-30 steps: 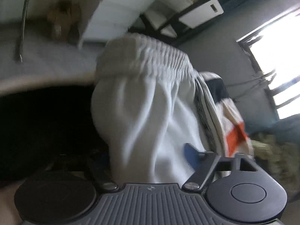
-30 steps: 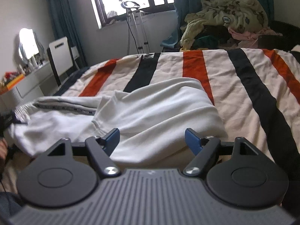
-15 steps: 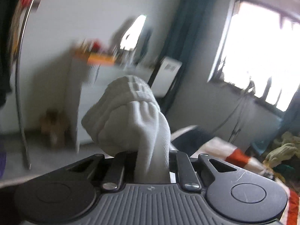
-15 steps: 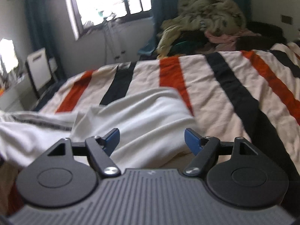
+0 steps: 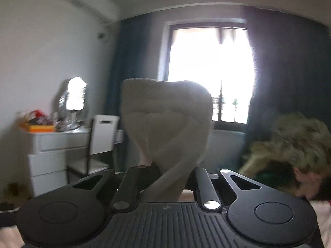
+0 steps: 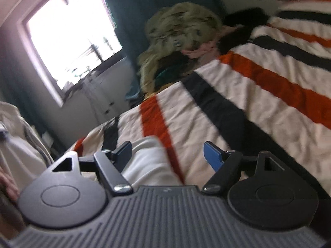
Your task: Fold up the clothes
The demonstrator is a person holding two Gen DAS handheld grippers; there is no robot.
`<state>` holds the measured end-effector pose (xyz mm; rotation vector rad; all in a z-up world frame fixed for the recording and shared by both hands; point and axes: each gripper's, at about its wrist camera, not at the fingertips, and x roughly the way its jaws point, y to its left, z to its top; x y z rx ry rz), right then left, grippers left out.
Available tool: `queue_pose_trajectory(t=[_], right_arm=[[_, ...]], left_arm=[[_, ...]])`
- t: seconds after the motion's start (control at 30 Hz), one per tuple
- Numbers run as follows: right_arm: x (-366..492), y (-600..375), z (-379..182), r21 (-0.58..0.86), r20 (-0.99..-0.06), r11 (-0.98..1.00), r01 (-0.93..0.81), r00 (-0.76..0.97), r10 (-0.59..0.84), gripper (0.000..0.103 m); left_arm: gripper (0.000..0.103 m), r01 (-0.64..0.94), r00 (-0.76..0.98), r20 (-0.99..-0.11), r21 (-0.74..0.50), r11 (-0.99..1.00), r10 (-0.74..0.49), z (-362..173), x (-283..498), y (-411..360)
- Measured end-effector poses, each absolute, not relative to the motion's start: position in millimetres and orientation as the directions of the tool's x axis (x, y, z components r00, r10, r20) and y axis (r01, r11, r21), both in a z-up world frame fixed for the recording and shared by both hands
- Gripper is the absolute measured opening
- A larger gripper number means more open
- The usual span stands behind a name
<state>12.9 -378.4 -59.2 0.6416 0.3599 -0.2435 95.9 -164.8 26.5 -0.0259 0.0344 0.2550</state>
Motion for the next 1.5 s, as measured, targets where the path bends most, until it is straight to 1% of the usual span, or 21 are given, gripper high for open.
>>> queue_pose_trajectory(t=[0.1, 0.2, 0.27, 0.37, 0.43, 0.5, 0.57, 0.6, 0.63, 0.7, 0.77, 0.9, 1.0, 1.07, 1.1, 1.13, 1.23, 1.3, 1.4, 1.47, 1.5], right_arm=[[4, -405, -62, 0.624, -0.364, 0.698, 0.351, 0.921, -0.137, 0.08], [-1, -419, -62, 0.66, -0.303, 0.681, 0.318, 0.942, -0.146, 0.08], [0, -424, -63, 0.657, -0.291, 0.691, 0.302, 0.947, -0.137, 0.08], [9, -431, -72, 0.681, -0.319, 0.673, 0.29, 0.944, -0.084, 0.08], [13, -433, -77, 0.697, -0.34, 0.659, 0.282, 0.939, -0.042, 0.08], [17, -430, -79, 0.709, -0.348, 0.652, 0.267, 0.937, -0.006, 0.08], [20, -426, -79, 0.714, -0.347, 0.656, 0.246, 0.938, 0.026, 0.08], [22, -424, -79, 0.718, -0.344, 0.657, 0.23, 0.938, 0.047, 0.08], [23, -422, -79, 0.726, -0.341, 0.654, 0.212, 0.937, 0.075, 0.08], [27, -418, -81, 0.746, -0.336, 0.643, 0.177, 0.932, 0.133, 0.08], [29, -412, -82, 0.761, -0.336, 0.63, 0.152, 0.924, 0.183, 0.08], [29, -400, -75, 0.761, -0.323, 0.64, 0.106, 0.918, 0.232, 0.079], [35, -393, -74, 0.785, -0.319, 0.612, 0.089, 0.907, 0.276, 0.079], [45, -391, -82, 0.831, -0.325, 0.546, 0.107, 0.89, 0.32, 0.079], [50, -390, -89, 0.854, -0.331, 0.504, 0.128, 0.881, 0.338, 0.077], [57, -388, -95, 0.87, -0.34, 0.471, 0.147, 0.87, 0.356, 0.071], [75, -376, -108, 0.884, -0.37, 0.429, 0.183, 0.836, 0.405, 0.071], [90, -368, -117, 0.89, -0.388, 0.405, 0.21, 0.815, 0.43, 0.071], [112, -359, -125, 0.868, -0.433, 0.429, 0.251, 0.805, 0.405, 0.071], [123, -356, -128, 0.864, -0.436, 0.43, 0.261, 0.814, 0.383, 0.071], [127, -355, -128, 0.863, -0.434, 0.431, 0.261, 0.821, 0.371, 0.067]], left_arm=[[0.015, -0.167, 0.984, -0.042, 0.092, 0.982, 0.171, -34, 90, -234], [0.015, -0.038, 0.985, -0.155, 0.204, 0.978, 0.07, -94, 97, -280], [0.015, 0.03, 0.975, -0.22, 0.263, 0.964, 0.03, -127, 99, -300], [0.016, 0.042, 0.977, -0.214, 0.281, 0.959, 0.02, -139, 96, -302], [0.02, 0.084, 0.965, -0.263, 0.265, 0.96, -0.012, -134, 104, -296], [0.034, 0.13, 0.954, -0.299, 0.292, 0.948, -0.039, -129, 104, -290], [0.079, 0.148, 0.947, -0.319, 0.309, 0.94, -0.044, -127, 108, -271], [0.087, 0.153, 0.942, -0.331, 0.298, 0.942, -0.049, -124, 104, -263], [0.091, 0.178, 0.936, -0.345, 0.3, 0.937, -0.067, -119, 97, -253], [0.092, 0.221, 0.923, -0.371, 0.307, 0.925, -0.098, -108, 82, -234], [0.093, 0.22, 0.92, -0.387, 0.381, 0.898, -0.061, -99, 60, -216], [0.098, 0.259, 0.91, -0.411, 0.45, 0.855, -0.06, -90, 47, -169], [0.1, 0.222, 0.927, -0.374, 0.536, 0.815, -0.006, -94, 28, -136], [0.101, 0.18, 0.937, -0.348, 0.579, 0.795, 0.042, -101, 20, -120], [0.101, 0.174, 0.927, -0.368, 0.58, 0.796, 0.066, -106, 21, -113], [0.101, 0.169, 0.917, -0.389, 0.581, 0.796, 0.089, -111, 23, -108], [0.102, 0.16, 0.892, -0.434, 0.565, 0.81, 0.127, -125, 36, -98], [0.102, 0.149, 0.898, -0.417, 0.59, 0.794, 0.141, -131, 41, -101], [0.103, 0.119, 0.918, -0.363, 0.633, 0.765, 0.158, -139, 45, -105], [0.103, 0.103, 0.916, -0.367, 0.606, 0.789, 0.162, -140, 50, -102], [0.103, 0.098, 0.91, -0.383, 0.576, 0.812, 0.162, -139, 54, -98]])
